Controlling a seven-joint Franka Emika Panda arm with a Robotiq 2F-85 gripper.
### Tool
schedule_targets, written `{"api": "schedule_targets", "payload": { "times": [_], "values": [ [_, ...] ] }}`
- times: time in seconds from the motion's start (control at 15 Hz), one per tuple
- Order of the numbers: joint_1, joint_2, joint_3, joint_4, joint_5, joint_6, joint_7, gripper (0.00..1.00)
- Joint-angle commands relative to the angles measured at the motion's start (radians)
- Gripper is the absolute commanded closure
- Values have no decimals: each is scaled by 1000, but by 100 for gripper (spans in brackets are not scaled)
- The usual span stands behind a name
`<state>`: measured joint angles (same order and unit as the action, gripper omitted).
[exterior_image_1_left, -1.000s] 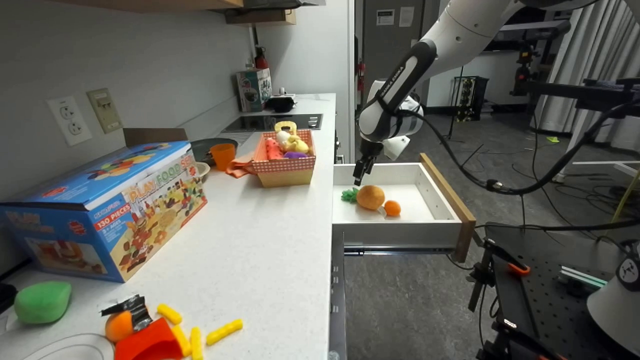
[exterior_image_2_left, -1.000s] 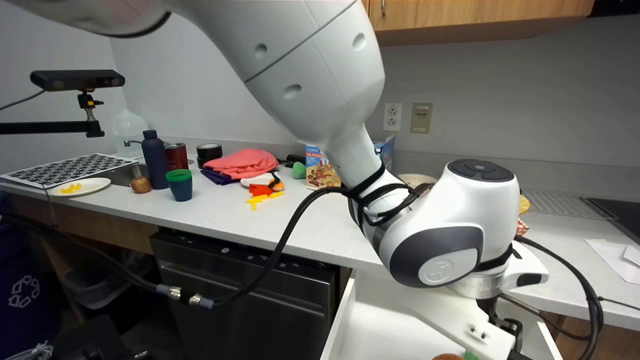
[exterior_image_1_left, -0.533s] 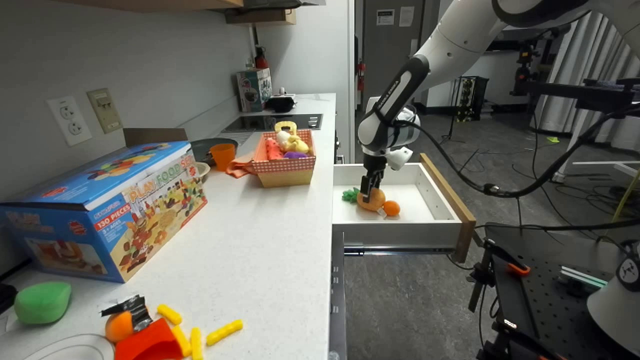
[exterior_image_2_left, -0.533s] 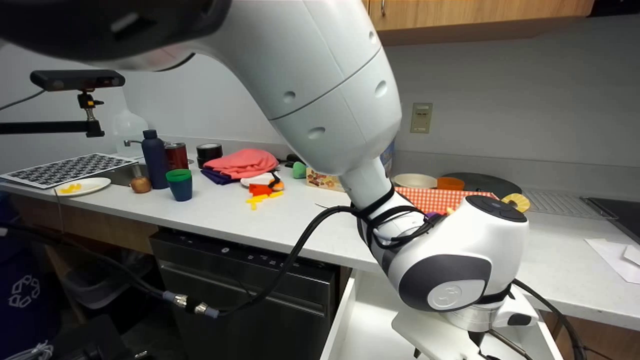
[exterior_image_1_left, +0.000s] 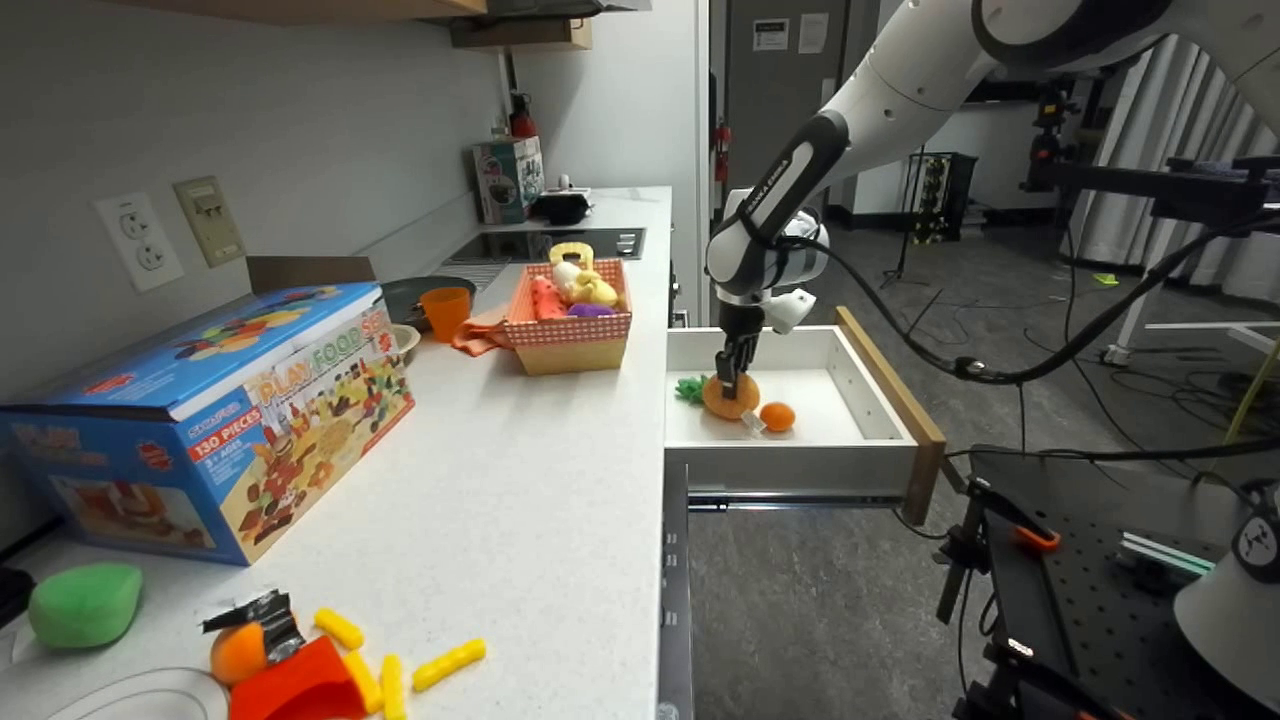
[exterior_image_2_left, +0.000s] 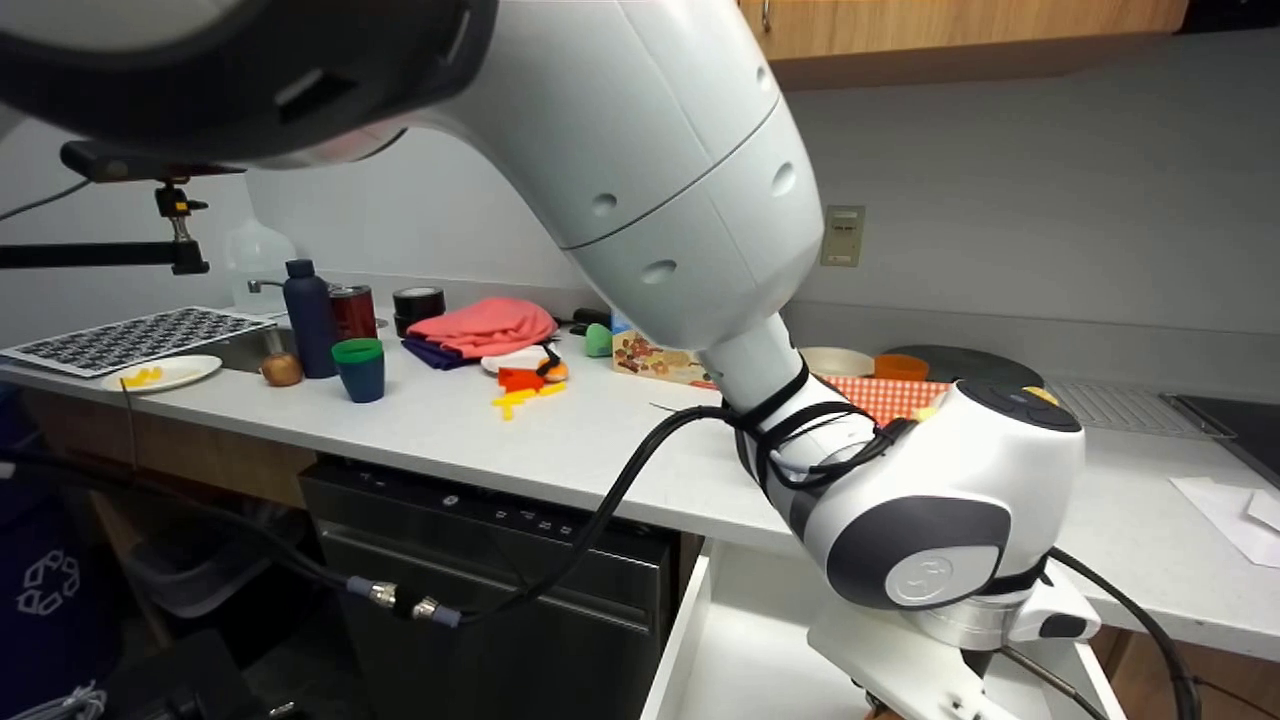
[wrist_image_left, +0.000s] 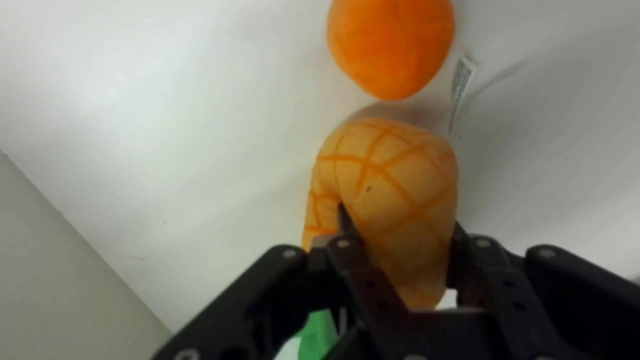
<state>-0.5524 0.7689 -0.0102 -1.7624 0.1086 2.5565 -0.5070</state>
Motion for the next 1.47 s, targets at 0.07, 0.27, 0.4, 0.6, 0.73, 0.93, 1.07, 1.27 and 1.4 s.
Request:
{"api": "schedule_targets", "payload": {
  "times": [0.07,0.27,0.4,0.6,0.73,0.93,1.07,1.27,1.4],
  "values": [
    [33,-132,-44,-85,-27,19,36,99],
    [81,-277,-101,-199,-80,94,64,97],
    [105,-371,-122,-265,-118,200,69,96],
    [125,-460,-114,-284,-139,315,52,96],
    [136,-487,-94,-272,-137,395,35,96],
    [151,-478,-47,-211,-126,489,7,96],
    [137,-449,17,-163,-100,527,-31,96],
    [112,-406,131,-80,-68,486,-71,96],
    [78,-346,215,-20,-36,467,-110,96]
  ]
}}
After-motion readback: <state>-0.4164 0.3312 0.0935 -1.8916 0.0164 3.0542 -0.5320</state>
